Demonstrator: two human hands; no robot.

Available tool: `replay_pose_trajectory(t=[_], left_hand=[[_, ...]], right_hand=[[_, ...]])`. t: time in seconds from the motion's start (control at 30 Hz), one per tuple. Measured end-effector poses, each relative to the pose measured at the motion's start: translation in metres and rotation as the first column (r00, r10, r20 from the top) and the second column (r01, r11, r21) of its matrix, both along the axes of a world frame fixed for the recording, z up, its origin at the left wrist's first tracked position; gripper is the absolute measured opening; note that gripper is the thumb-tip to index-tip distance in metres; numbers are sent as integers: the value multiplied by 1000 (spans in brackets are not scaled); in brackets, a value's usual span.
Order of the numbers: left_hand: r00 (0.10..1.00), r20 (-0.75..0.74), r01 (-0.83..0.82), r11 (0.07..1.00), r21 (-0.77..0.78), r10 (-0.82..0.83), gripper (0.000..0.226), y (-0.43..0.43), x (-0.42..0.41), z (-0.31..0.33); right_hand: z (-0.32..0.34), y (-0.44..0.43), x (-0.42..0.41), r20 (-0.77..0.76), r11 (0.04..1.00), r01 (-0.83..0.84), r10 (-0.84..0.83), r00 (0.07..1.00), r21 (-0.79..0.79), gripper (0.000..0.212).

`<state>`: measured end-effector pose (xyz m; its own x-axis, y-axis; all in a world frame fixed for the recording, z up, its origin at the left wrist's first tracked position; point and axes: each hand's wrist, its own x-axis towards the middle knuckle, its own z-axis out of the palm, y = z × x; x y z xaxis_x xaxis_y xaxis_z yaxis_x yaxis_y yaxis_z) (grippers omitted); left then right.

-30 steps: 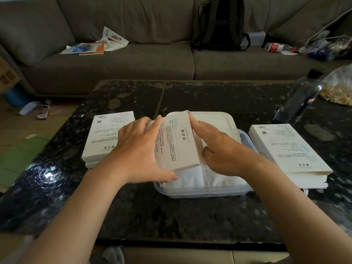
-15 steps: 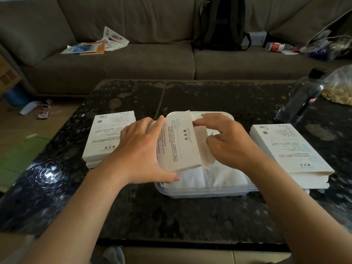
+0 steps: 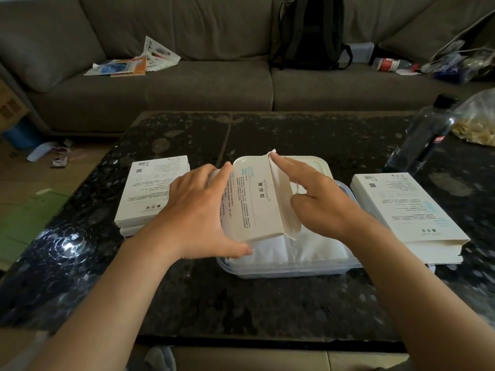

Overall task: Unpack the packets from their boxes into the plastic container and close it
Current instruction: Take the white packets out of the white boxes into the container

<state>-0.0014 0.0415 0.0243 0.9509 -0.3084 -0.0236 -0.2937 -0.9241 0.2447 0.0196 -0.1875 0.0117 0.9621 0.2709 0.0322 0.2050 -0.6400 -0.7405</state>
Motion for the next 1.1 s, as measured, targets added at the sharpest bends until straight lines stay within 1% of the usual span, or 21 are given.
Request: replay_pose_trajectory(t=[0.13,0.2,0.4,0.5,0.67,0.83,0.87,0.9,0.97,1.0,1.03,1.07,1.1], left_hand=[[1000,5,17,1000,-6,-17,143,2,0,-1],[999,12,33,999,0,-33,142,1,-1,-2],[995,57,81,996,29,-82,136,1,-2,-3],[989,83,118,992,34,-120,133,0,-2,-4],[984,96,146,989,23,-147,137,-1,-3,-4],[990,83,113,993,-19,-111,136,-1,-2,-3],[992,79,97,995,-30,-94,138,0,-1,-3],[994,77,82,996,-34,-79,141,1,0,-3],[995,82,53,998,-32,-51,142,3,1,-2],[996,84,39,999,-30,-37,142,4,2,-2],[996,87,26,999,-27,-24,142,4,2,-2],[996,91,16,1000,-25,-14,142,4,2,-2],[995,97,11,1000,-21,-9,142,4,2,-3]], right_hand=[[5,-2,-2,-108,980,-14,36,993,199,77],[8,-3,-5,-134,965,-30,67,989,259,73],[13,-5,-6,-144,956,-22,66,987,292,53],[15,-6,-7,-141,959,-10,52,989,285,49],[15,-7,-2,-128,948,18,24,992,318,37],[19,-13,3,-205,898,94,-5,979,430,42],[18,-14,3,-189,892,121,-41,981,436,41],[18,-14,2,-137,898,150,-101,985,413,39],[19,-14,1,77,933,222,-252,965,282,29],[22,-12,-1,194,944,258,-298,935,206,25],[27,-12,-3,265,950,270,-304,915,159,22],[30,-12,-5,275,959,247,-278,920,140,19],[34,-11,-7,225,969,200,-230,947,148,17]])
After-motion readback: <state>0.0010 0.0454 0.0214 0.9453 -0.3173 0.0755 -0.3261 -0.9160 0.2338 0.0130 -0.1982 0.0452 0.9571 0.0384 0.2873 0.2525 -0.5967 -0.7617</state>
